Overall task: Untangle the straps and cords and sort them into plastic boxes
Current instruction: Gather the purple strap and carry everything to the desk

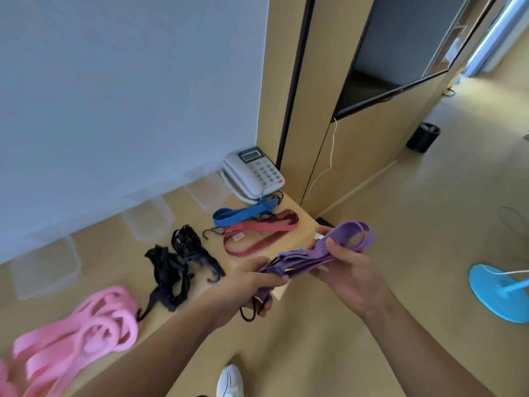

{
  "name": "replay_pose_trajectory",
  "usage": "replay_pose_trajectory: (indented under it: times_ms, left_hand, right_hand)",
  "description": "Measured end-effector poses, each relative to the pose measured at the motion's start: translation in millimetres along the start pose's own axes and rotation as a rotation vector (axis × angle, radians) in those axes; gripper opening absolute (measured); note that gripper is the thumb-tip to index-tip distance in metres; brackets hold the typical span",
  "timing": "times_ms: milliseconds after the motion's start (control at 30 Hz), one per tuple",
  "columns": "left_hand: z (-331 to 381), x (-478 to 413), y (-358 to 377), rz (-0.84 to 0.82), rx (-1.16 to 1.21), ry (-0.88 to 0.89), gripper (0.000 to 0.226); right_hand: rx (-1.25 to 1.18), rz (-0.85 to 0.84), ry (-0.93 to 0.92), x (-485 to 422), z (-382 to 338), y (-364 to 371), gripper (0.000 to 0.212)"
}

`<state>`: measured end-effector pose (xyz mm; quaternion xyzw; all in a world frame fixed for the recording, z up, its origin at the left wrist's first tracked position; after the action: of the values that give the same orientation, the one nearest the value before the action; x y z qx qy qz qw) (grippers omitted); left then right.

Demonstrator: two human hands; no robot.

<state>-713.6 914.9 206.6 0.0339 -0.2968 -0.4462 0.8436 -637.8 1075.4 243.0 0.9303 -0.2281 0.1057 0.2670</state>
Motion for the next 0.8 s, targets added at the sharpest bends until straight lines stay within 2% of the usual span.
replay_pose_trajectory:
  times_ms: [133,233,300,367,467,533,600,667,733,800]
  left_hand:
    - [20.9,-42.5,-55.9,0.146,-0.052,-0.001,0.032]
    - [20.9,-70.1,-94.6,0.273,-0.108,-0.051,0.031]
    - [22.2,-87.9,-115.8,0.381,-0.236,-0.062,0.029]
    - [29.3,-105.1,-129.1,0.486,-0.380,-0.038,0.026]
    - [46.2,-130.6,-134.9,0.609,-0.596,-0.001,0.035]
    - [54.3,-143.2,-134.9,0.666,-0.748,-0.017,0.038]
    - [52.7,-149.9,-133.2,0.699,-0.798,-0.046,0.061]
    - [46.3,-146.2,-130.5,0.763,-0.782,-0.071,0.082]
    - [39.6,-140.6,-124.5,0.798,-0.795,-0.099,0.085]
    - [35.6,-132.6,-115.6,0.810,-0.804,-0.109,0.084]
  right_hand:
    - [-0.089,0.043,0.110,-60.2,7.5,-14.6,0.016]
    - [0.156,0.135,0.233,-105.8,17.6,-21.8,0.015]
    - [0.337,0.153,0.273,-137.4,20.4,-25.1,0.015]
    - [0.475,0.149,0.301,-170.7,21.2,-27.9,0.017]
    - [0.581,0.115,0.307,-215.7,16.2,-32.3,0.024]
    - [0.673,0.099,0.297,-239.3,8.5,-38.6,0.046]
    - [1.029,0.128,0.224,-256.4,-7.5,-51.4,0.068]
    - [1.428,0.090,0.063,-265.9,-19.9,-53.1,0.078]
    - [1.568,0.005,-0.128,-265.6,-24.1,-42.2,0.074]
    - [1.587,-0.101,-0.365,-259.9,-24.5,-20.6,0.061]
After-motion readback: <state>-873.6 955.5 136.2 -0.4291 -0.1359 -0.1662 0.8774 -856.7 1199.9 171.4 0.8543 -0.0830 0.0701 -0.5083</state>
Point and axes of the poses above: each hand's wrist, its own x-axis away from the middle knuckle, its own y-axis out of the palm, z = x × y, the point moved 8 cm from there along -x, towards the middle knuckle, and after that the axes turned 9 degrees about x, right-handed, at the moved point
